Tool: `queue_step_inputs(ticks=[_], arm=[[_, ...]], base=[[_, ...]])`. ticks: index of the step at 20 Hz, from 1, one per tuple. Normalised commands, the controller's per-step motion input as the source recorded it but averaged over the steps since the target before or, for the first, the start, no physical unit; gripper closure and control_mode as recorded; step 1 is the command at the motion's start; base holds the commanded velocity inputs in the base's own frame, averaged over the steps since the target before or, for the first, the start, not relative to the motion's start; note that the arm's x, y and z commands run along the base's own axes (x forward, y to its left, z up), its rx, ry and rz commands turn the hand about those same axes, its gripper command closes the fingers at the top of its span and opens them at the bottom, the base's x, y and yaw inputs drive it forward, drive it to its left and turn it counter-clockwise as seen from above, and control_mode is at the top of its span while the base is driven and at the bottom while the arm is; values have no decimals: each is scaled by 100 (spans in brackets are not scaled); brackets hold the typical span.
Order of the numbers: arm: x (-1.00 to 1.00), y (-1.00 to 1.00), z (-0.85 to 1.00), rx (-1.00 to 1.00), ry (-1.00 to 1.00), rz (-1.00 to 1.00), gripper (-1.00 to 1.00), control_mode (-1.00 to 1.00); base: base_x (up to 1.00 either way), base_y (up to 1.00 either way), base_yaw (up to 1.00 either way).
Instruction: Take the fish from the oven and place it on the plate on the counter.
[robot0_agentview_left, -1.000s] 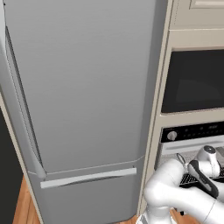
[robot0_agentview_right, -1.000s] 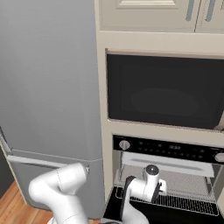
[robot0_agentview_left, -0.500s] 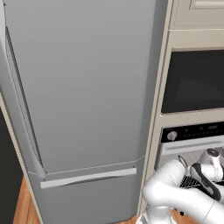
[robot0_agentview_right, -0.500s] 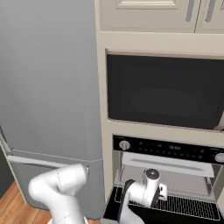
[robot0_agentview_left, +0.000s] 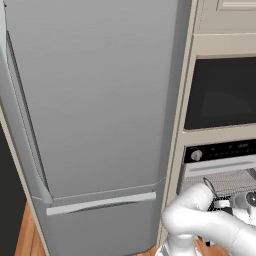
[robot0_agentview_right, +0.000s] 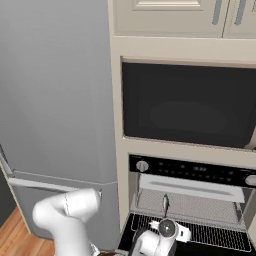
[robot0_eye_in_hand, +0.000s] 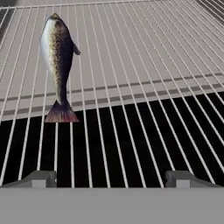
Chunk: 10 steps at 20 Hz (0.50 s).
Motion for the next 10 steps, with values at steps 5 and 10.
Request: queue_step_inputs(ticks=[5,10], arm=[[-38,-14,87,0,0,0,-100,-100],[-15,-5,100,0,1,0,-100,-100]], base=[[0,0,0],[0,0,0]])
